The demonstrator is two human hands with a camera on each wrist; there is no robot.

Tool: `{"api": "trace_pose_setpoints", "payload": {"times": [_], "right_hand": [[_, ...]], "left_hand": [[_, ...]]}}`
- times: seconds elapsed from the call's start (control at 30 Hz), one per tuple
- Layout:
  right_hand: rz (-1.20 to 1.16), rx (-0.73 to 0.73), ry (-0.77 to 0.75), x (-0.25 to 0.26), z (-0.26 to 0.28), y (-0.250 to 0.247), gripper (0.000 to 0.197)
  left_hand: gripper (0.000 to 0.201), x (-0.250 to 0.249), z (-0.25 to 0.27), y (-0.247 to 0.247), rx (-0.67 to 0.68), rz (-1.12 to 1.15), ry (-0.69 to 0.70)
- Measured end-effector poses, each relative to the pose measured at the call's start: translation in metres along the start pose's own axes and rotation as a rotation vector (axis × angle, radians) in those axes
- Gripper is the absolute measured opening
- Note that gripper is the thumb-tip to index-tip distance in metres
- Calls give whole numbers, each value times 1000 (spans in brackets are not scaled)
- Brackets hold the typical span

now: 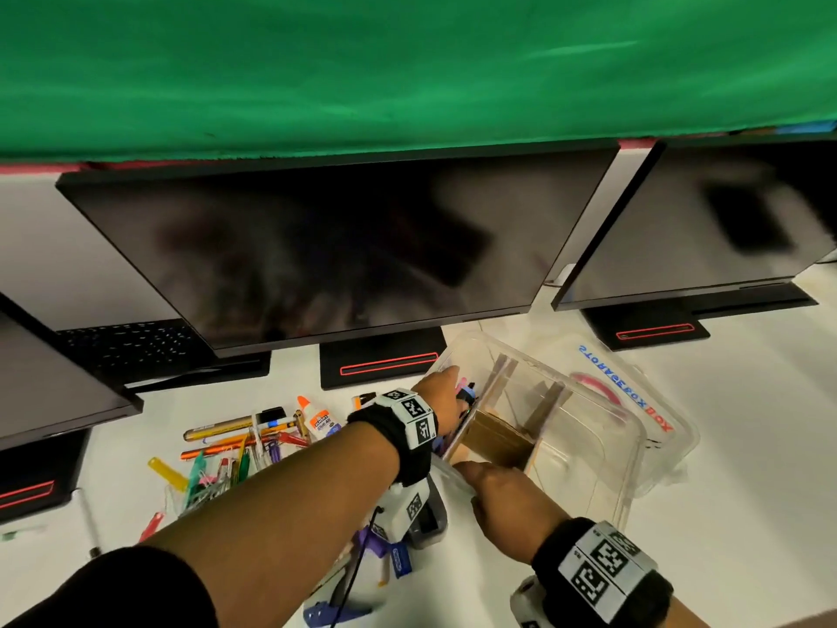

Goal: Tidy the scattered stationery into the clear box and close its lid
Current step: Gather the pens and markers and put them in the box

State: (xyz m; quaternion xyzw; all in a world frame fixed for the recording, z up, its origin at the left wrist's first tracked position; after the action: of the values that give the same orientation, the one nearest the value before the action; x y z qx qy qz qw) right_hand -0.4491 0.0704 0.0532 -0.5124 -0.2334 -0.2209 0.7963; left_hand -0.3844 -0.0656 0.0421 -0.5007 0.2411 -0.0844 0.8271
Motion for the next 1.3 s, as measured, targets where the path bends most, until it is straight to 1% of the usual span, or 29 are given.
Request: {"api": "trace_pose_setpoints", "payload": {"times": [0.1, 0.23, 0.33, 0.4, 0.43, 0.5, 0.53, 0.57, 0.63, 0.7, 0.73, 0.8, 0.87, 0.93, 1.0, 1.07, 1.13, 1.27, 1.3], "right_hand": [[10, 10, 1, 1, -2, 2, 50], [-5, 17, 14, 4, -6, 2, 48], [-10, 39, 45, 8, -7, -2, 43], [-3, -22, 46, 20, -9, -8, 33], [-9, -97, 28, 28, -10, -13, 25], [-57, -245, -48, 52, -14, -17, 12], [-71, -276, -86, 64, -16, -17, 9], [-73, -255, -120, 79, -20, -11, 9], [-50, -155, -160, 98, -32, 7, 12], [20, -50, -133, 110, -49, 35, 18], [58, -4, -81, 113, -59, 50, 21], [123, 79, 82, 110, -74, 73, 28], [172, 113, 198, 107, -85, 87, 33], [206, 95, 253, 107, -93, 94, 33], [246, 62, 291, 107, -99, 96, 36], [279, 29, 321, 104, -103, 96, 37], [257, -5, 373, 99, -105, 96, 36], [214, -1, 391, 95, -104, 99, 36], [187, 8, 389, 94, -104, 100, 37]], "left_hand": [[53, 8, 6, -3, -15, 11, 39], [40, 21, 23, -19, -64, 218, 136], [35, 44, 44, -39, -99, 265, 129], [31, 70, 61, -50, -155, 208, 90], [29, 85, 67, -51, -170, 168, 64], [28, 124, 80, -47, -159, 119, -14], [28, 142, 87, -43, -142, 110, -52], [28, 162, 95, -39, -125, 88, -87], [28, 193, 111, -31, -86, -2, -126], [30, 222, 128, -23, -59, -79, -165], [30, 237, 137, -18, -39, -82, -202], [31, 259, 151, -9, 6, -69, -264], [31, 275, 163, 3, 72, -56, -266], [30, 280, 169, 15, 150, -58, -206], [27, 274, 172, 23, 183, -101, -152], [27, 262, 169, 29, 199, -137, -103], [28, 245, 164, 36, 232, -184, -50], [50, 213, 155, 52, 301, -265, -18], [52, 207, 154, 56, 303, -252, -22]]}}
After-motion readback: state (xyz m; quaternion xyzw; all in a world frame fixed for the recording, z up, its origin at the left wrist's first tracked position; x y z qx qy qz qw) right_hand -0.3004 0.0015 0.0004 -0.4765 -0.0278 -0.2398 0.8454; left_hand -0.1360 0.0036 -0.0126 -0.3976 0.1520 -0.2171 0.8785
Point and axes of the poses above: each hand's wrist, its own z-axis away from the middle knuckle, its own y-axis out of the palm, x = y × z, the point moved 3 cm from there along -z, towards the middle knuckle, and after that the axes turned 15 degrees about -z, right-handed, at the moved point
